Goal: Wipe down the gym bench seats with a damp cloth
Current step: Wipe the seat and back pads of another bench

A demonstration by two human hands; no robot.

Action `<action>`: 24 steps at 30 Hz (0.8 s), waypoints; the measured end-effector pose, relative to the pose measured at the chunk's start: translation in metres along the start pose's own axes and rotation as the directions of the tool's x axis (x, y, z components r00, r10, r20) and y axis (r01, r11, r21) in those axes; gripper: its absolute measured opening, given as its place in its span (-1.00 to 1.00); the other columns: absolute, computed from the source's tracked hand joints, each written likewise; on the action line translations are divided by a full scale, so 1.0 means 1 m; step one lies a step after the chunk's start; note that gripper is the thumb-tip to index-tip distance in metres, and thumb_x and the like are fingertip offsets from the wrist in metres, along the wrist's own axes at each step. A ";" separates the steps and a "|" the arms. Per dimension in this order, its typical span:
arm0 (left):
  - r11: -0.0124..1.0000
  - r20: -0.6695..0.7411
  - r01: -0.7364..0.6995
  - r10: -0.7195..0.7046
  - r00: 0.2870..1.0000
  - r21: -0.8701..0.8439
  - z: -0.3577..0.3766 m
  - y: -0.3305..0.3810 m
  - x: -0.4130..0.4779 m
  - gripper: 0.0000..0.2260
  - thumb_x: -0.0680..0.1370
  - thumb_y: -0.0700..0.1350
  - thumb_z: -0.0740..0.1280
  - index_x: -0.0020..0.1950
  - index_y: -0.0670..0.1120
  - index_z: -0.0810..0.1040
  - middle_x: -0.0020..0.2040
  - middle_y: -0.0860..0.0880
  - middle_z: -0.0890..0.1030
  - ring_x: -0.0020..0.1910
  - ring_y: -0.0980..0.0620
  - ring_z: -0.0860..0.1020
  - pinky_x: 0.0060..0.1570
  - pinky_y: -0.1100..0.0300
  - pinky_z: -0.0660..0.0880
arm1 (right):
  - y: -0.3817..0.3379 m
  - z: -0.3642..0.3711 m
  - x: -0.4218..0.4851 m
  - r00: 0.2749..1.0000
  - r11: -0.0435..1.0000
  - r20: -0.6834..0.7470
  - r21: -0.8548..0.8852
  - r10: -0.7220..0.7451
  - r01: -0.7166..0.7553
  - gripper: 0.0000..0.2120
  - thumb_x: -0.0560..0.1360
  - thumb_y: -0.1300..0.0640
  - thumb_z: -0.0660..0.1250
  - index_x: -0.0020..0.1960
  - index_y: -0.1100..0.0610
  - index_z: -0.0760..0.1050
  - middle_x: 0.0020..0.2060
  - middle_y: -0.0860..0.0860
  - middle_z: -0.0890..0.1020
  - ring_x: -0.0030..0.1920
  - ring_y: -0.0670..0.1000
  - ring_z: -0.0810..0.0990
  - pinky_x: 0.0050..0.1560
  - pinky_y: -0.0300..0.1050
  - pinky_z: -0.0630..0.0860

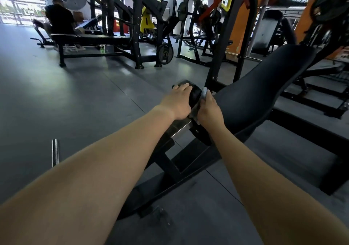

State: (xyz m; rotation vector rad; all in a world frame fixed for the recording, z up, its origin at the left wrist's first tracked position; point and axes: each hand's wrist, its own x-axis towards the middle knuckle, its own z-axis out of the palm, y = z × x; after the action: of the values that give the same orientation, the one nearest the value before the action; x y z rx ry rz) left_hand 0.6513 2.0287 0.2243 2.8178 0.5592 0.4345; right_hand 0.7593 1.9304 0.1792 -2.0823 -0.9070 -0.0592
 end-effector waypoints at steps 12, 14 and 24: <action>0.953 -0.206 -0.217 0.174 0.963 -0.211 0.013 -0.060 0.037 -0.47 0.61 -0.27 0.20 0.59 -0.08 0.26 0.59 -0.05 0.28 0.56 -0.10 0.25 0.54 -0.05 0.24 | -0.014 0.045 0.007 0.899 0.994 -0.428 0.010 -0.093 0.108 -0.60 0.73 -0.11 -0.05 0.49 -0.06 0.33 0.30 -0.10 0.47 0.22 -0.07 0.50 0.15 -0.11 0.46; 0.936 -0.195 -0.233 0.185 0.963 -0.262 0.016 -0.065 0.041 -0.46 0.62 -0.28 0.20 0.61 -0.07 0.23 0.61 -0.03 0.25 0.57 -0.08 0.24 0.52 -0.04 0.28 | -0.006 0.050 0.000 0.876 0.997 -0.481 0.078 0.043 -0.007 -0.60 0.73 -0.10 -0.06 0.47 -0.05 0.34 0.27 -0.12 0.47 0.15 -0.10 0.51 0.05 -0.13 0.44; 0.880 -0.153 -0.347 0.313 0.937 -0.324 0.018 -0.092 0.051 -0.42 0.63 -0.27 0.21 0.65 -0.05 0.18 0.66 -0.01 0.17 0.63 -0.07 0.14 0.57 -0.01 0.22 | -0.048 0.057 0.023 0.799 0.979 -0.567 0.097 0.202 -0.179 -0.62 0.74 -0.03 -0.02 0.42 -0.03 0.46 0.33 -0.14 0.49 0.08 -0.26 0.46 -0.04 -0.45 0.30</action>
State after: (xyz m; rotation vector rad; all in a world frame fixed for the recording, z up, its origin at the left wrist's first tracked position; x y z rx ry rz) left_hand 0.6715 2.1287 0.1942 2.5537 0.0012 0.6641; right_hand 0.7313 2.0036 0.1833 -1.9346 -0.3190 -0.5339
